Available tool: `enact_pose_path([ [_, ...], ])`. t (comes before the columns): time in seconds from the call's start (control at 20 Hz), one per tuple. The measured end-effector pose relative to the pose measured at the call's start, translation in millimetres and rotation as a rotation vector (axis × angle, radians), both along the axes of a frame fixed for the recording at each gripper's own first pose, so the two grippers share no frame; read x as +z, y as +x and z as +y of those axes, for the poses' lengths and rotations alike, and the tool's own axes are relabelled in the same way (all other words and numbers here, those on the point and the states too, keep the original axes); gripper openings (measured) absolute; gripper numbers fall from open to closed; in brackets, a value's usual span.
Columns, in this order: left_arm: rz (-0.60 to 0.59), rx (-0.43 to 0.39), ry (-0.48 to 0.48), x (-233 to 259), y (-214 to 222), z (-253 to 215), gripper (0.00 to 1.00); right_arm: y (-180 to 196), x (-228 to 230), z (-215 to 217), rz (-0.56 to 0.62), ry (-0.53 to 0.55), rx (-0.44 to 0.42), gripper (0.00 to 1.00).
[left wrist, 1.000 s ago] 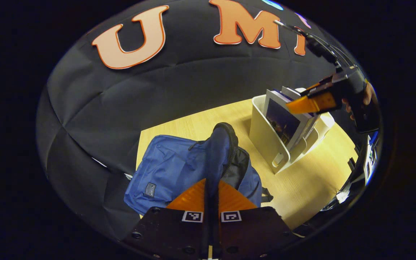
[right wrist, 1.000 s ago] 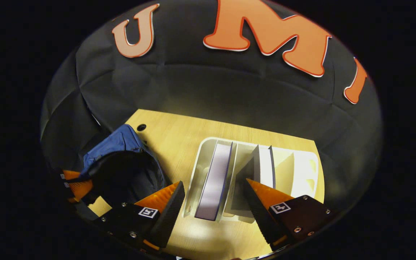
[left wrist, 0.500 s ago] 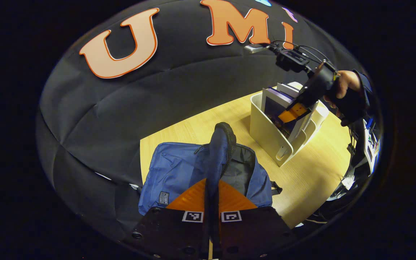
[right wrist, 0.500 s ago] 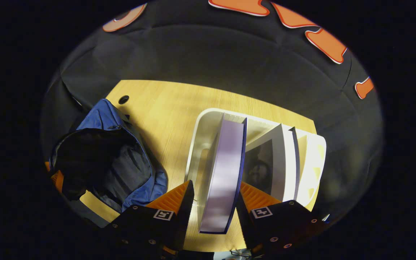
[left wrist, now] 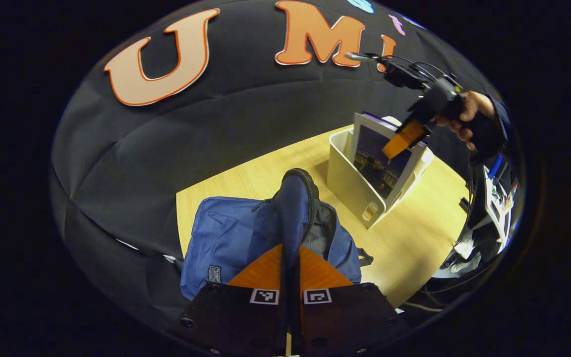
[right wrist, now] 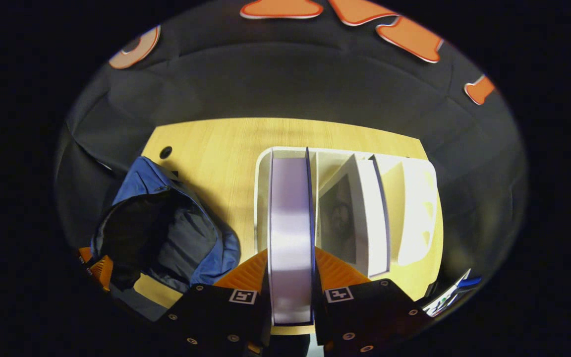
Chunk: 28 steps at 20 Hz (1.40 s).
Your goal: Open the schoolbag, grab two books from the bookshelf and put them into the schoolbag.
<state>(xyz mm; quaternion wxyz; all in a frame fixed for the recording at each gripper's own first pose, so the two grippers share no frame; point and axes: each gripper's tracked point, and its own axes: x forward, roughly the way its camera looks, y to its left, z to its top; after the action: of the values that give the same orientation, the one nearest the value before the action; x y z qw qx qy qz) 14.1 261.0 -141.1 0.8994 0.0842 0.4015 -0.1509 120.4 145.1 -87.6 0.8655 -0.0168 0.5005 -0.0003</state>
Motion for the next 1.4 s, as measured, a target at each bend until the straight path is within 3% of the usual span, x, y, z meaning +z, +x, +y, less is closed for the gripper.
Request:
enact_pose_path([
  [0.25, -0.014, -0.006, 0.011, 14.5, 5.6, 13.8, 0.04, -28.9, 55.4, 17.2, -0.137, 0.163, -0.01, 0.35],
  [0.45, 0.0, 0.015, -0.016, 12.8, 5.5, 13.9, 0.04, -40.4, 79.6, 9.6, -0.233, 0.201, -0.028, 0.34],
  [0.7, 0.007, 0.035, -0.019, 11.3, 3.8, 14.4, 0.04, -56.5, 108.8, 21.6, -0.3, 0.404, -0.046, 0.33],
  [0.85, 0.009, 0.054, -0.022, 11.6, 4.4, 12.9, 0.04, -50.0, 93.5, 57.0, -0.281, 0.651, -0.074, 0.33],
  [0.95, 0.013, 0.066, -0.025, 11.2, 1.2, 12.8, 0.04, -53.5, 67.6, 79.1, -0.245, 0.756, -0.107, 0.33],
  [1.15, 0.027, 0.09, -0.039, 11.0, -2.5, 12.3, 0.04, -53.3, 9.3, 125.9, -0.224, 0.844, -0.182, 0.31],
  [1.4, 0.02, 0.074, -0.044, 13.3, -3.4, 5.6, 0.04, -36.7, -34.6, 182.9, -0.244, 0.871, -0.187, 0.32],
])
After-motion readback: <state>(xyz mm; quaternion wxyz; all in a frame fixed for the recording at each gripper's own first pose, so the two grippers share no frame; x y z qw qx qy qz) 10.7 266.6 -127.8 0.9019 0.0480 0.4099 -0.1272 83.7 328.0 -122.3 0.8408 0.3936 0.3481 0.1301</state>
